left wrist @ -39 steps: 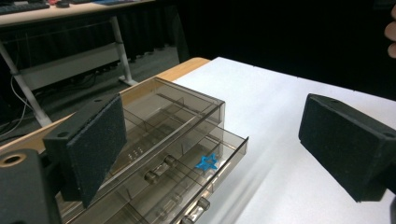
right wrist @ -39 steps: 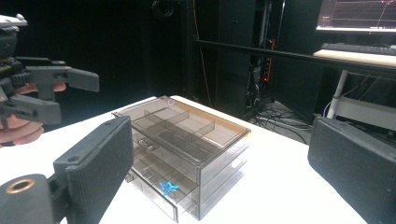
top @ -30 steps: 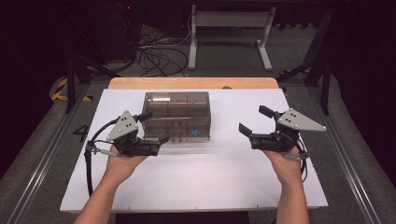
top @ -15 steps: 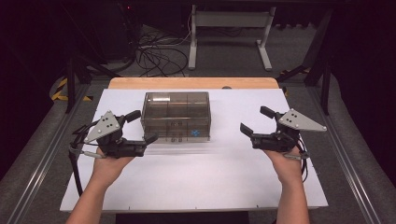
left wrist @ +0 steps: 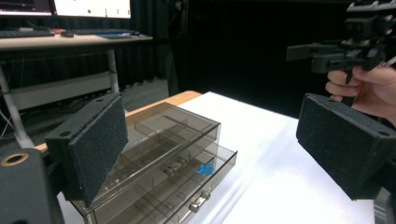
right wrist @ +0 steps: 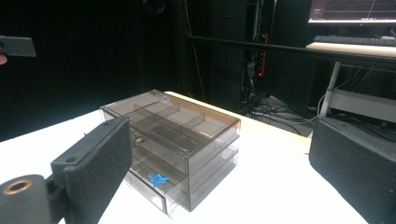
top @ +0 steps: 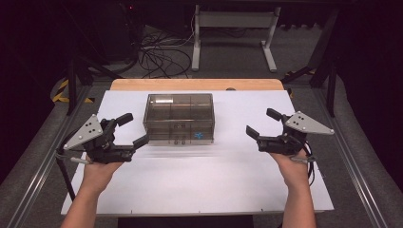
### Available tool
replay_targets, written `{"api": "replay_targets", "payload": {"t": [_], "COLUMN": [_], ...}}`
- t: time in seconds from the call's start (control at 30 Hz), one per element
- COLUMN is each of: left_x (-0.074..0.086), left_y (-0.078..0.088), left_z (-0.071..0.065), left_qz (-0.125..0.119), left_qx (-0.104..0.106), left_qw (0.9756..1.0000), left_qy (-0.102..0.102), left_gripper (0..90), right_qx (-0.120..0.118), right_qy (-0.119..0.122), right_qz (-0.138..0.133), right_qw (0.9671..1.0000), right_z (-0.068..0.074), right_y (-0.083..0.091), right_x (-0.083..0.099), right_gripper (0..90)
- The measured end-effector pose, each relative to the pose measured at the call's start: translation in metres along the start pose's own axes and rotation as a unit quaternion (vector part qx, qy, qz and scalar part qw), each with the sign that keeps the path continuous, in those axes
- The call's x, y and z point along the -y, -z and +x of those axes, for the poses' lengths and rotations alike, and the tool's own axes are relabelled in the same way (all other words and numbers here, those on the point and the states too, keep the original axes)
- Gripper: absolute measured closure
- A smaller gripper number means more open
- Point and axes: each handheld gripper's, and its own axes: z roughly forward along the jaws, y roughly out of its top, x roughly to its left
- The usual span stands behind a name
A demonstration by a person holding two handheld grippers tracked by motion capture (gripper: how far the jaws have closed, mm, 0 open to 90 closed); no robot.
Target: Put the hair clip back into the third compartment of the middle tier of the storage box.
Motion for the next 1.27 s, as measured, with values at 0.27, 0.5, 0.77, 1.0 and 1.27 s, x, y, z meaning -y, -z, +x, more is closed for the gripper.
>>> {"api": "replay_targets", "payload": {"t": [0.27, 0.5, 0.77, 1.0, 1.27], "left_x": [0.006, 0.010, 0.011, 0.012, 0.012], "left_y": [0.010, 0.017, 0.026, 0.026, 0.026], "left_z": [0.007, 0.012, 0.018, 0.021, 0.021], "left_qz": [-0.008, -0.007, -0.011, -0.007, 0.003], "left_qx": [0.007, 0.005, 0.000, -0.003, -0.010], "left_qw": [0.9999, 0.9998, 0.9998, 0.9998, 0.9998], "left_qy": [0.011, 0.017, 0.016, 0.017, 0.016], "left_gripper": [10.7, 10.8, 10.8, 10.8, 10.9], "right_qx": [0.004, 0.005, 0.005, 0.002, 0.002], "right_qy": [-0.003, -0.003, -0.001, 0.000, 0.003], "right_qz": [-0.003, -0.004, -0.007, -0.006, -0.001], "right_qw": [1.0000, 1.0000, 1.0000, 1.0000, 1.0000], "right_z": [-0.001, -0.001, -0.001, 0.001, 0.000], "right_y": [0.001, 0.002, 0.002, 0.001, 0.000], "right_x": [0.001, 0.000, 0.000, -0.001, 0.000], "right_gripper": [6.9, 6.8, 6.7, 6.7, 6.0]}}
